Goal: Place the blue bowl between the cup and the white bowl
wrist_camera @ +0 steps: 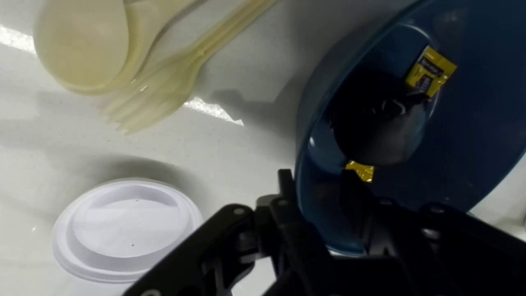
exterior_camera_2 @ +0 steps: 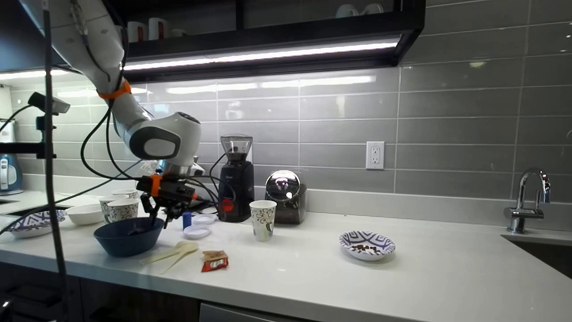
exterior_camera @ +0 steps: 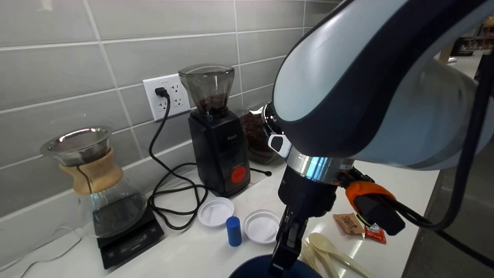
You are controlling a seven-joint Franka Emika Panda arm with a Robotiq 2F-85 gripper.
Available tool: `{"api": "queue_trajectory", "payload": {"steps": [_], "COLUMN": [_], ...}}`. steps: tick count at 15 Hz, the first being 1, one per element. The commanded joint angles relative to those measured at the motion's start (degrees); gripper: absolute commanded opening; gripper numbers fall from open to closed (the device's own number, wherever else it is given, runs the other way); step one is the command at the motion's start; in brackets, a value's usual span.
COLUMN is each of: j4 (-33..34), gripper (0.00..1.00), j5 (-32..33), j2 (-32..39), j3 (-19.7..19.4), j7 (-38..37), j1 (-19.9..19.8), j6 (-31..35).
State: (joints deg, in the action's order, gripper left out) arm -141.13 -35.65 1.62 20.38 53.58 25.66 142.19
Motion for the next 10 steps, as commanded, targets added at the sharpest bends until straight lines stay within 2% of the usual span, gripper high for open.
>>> {"api": "queue_trajectory", "payload": {"steps": [1,2,4,5,6,7,10], "j4": [0.9,0.8,0.7,0.7,0.6,0.5,0.4], "gripper": [0.2,0.2,0.14,0.16,0.14,0.18,0.18], "j5": [0.2,0.1,0.0,0.0,-0.2,-0.5,-0.5], "j2": [1.0,1.0,1.2,1.3,1.3,1.3,1.4], "j3": [1.1,1.1,1.1,1.1,1.0,1.0,0.9], "j7": [0.2,0.3,0.9,1.1,1.3,1.9,2.9], "j1": [-1.5,-1.6,-2.0,-2.2,-2.4,-2.6,-3.1], "j6": [-1.6,-1.8,-2.4,-2.8,-3.1,-3.4,-4.6]}}
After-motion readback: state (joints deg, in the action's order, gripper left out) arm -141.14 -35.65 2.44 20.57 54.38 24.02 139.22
